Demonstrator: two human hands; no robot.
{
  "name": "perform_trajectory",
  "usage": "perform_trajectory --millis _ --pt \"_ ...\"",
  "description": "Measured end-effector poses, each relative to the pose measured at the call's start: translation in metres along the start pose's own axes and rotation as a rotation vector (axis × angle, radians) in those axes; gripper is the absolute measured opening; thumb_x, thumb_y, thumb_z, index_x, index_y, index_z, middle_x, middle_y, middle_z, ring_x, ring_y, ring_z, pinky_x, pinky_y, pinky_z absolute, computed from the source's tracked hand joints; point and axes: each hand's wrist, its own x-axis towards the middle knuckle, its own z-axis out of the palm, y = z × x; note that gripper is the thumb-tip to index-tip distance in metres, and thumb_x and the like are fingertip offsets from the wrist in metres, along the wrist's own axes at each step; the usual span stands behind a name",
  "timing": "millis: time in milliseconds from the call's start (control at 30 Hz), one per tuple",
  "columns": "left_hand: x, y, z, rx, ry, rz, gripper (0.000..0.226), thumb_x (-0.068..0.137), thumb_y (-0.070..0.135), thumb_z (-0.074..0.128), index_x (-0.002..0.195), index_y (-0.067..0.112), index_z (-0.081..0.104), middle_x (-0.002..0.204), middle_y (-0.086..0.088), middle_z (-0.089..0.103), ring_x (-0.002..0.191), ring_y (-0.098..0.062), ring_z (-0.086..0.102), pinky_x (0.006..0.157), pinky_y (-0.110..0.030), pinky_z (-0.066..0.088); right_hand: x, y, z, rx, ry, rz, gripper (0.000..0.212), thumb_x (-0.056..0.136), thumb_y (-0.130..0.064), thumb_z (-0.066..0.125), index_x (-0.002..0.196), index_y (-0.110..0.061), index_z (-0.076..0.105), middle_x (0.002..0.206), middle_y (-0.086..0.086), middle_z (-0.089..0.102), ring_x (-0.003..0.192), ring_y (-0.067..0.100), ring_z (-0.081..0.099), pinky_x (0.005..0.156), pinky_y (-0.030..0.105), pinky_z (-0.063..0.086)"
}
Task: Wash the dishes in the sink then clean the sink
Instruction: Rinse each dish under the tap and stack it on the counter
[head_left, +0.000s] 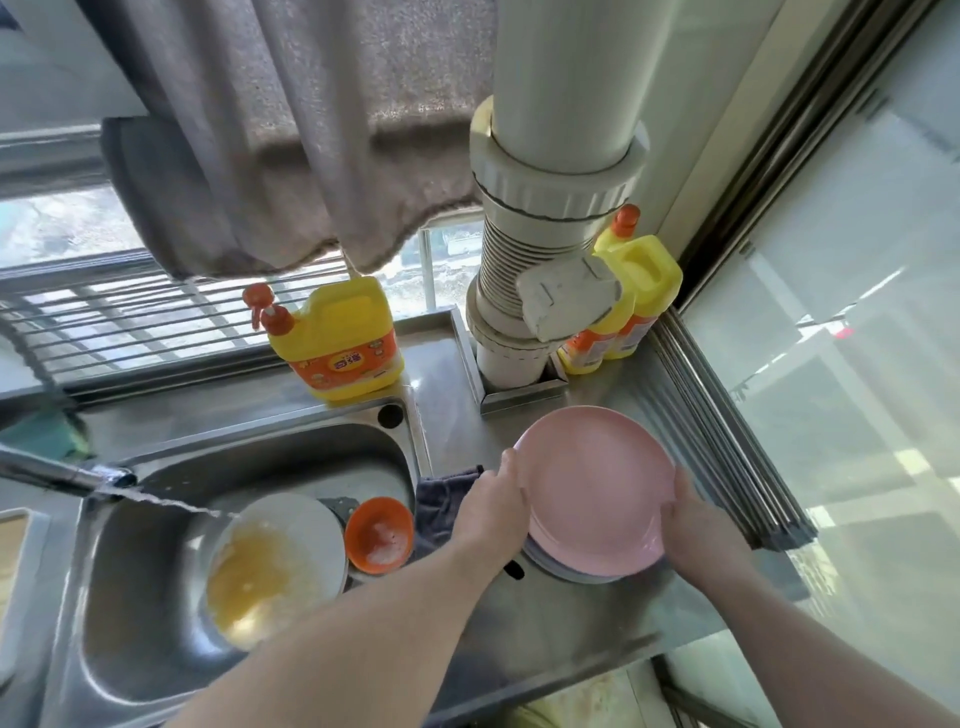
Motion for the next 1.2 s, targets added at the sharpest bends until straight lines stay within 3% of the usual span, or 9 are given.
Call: perform_trajectory --millis 133,233,300,433,567,667,833,1033,1200 --pt "-0.015 -0.01 -0.012 -0.246 -0.024 -0.045 0.03 0.106 0.027 0.046 0.135 0.026 0.054 0.106 -0.004 0.072 0.086 -0.02 0.068 0.068 -0.034 0.057 -0.013 -0.023 -0.011 -0.042 0.155 -0.009 0.056 0.106 -0.033 0.034 0.16 -0.029 0.018 0.104 0.017 0.068 0.085 0.036 0.062 0.071 0.043 0.043" --pt "-0.039 -0.035 -0.034 -0.447 0.024 -0.112 0.023 0.104 0.031 0.055 0.124 0.04 0.062 0.099 0.012 0.069 0.085 -0.003 0.067 0.065 -0.022 0.056 -0.026 -0.074 0.01 0.05 0.161 -0.275 0.054 0.104 -0.022 0.046 0.158 -0.025 0.035 0.127 0.011 0.065 0.105 0.033 0.062 0.086 0.045 0.048" --pt "-0.056 -0.07 -0.049 -0.367 0.084 -0.142 0.012 0.103 0.034 0.058 0.107 0.04 0.067 0.091 0.015 0.068 0.082 0.0 0.063 0.065 -0.015 0.044 -0.039 -0.117 0.039 0.087 0.169 -0.491 0.049 0.103 -0.02 0.05 0.152 -0.022 0.049 0.126 0.007 0.068 0.109 0.029 0.065 0.093 0.041 0.048" --pt "-0.091 -0.179 -0.069 -0.119 0.006 -0.372 0.035 0.097 0.039 0.057 0.067 0.023 0.059 0.064 0.003 0.06 0.068 -0.018 0.06 0.062 -0.035 0.042 -0.076 -0.207 0.104 0.219 -0.018 -0.771 0.039 0.101 -0.018 0.054 0.139 -0.022 0.06 0.126 0.0 0.068 0.113 0.017 0.064 0.099 0.033 0.052" --pt "-0.114 -0.294 -0.082 -0.071 -0.137 -0.721 0.019 0.096 0.019 0.052 0.096 0.019 0.071 0.11 -0.005 0.076 0.107 -0.027 0.068 0.081 -0.029 0.049 -0.086 -0.271 0.178 0.099 -0.35 -0.691 0.04 0.101 -0.02 0.05 0.141 -0.018 0.057 0.14 0.006 0.056 0.129 0.024 0.052 0.113 0.032 0.037" --pt "-0.114 -0.357 -0.091 -0.175 -0.026 -0.914 0.028 0.099 0.019 0.051 0.123 0.017 0.065 0.126 -0.014 0.07 0.111 -0.033 0.066 0.088 -0.031 0.054 -0.079 -0.292 0.231 -0.056 -0.547 -0.486 0.034 0.098 -0.019 0.047 0.13 -0.015 0.058 0.134 0.013 0.06 0.125 0.035 0.055 0.106 0.037 0.044" --pt "-0.084 -0.393 -0.105 -0.42 0.059 -0.896 0.062 0.1 0.01 0.056 0.159 0.021 0.04 0.14 -0.014 0.06 0.083 -0.014 0.057 0.056 -0.022 0.047 -0.07 -0.303 0.279 -0.136 -0.569 -0.289 0.044 0.095 -0.018 0.044 0.138 -0.013 0.053 0.14 0.017 0.054 0.135 0.036 0.047 0.112 0.039 0.039" --pt "-0.067 -0.409 -0.105 -0.509 0.013 -0.898 0.052 0.094 0.005 0.049 0.143 0.019 0.059 0.112 -0.008 0.07 0.095 -0.026 0.068 0.069 -0.031 0.056 -0.075 -0.312 0.291 -0.046 -0.431 -0.216 0.052 0.092 -0.013 0.042 0.142 -0.026 0.045 0.137 0.009 0.04 0.131 0.04 0.04 0.109 0.058 0.042" --pt "-0.07 -0.416 -0.103 -0.652 0.054 -0.923 0.05 0.097 0.008 0.052 0.145 0.019 0.058 0.114 -0.008 0.071 0.098 -0.03 0.07 0.087 -0.045 0.062 -0.082 -0.316 0.288 0.006 -0.523 -0.248 0.077 0.091 -0.016 0.041 0.158 -0.044 0.016 0.159 0.007 0.021 0.146 0.041 0.032 0.114 0.056 0.039"
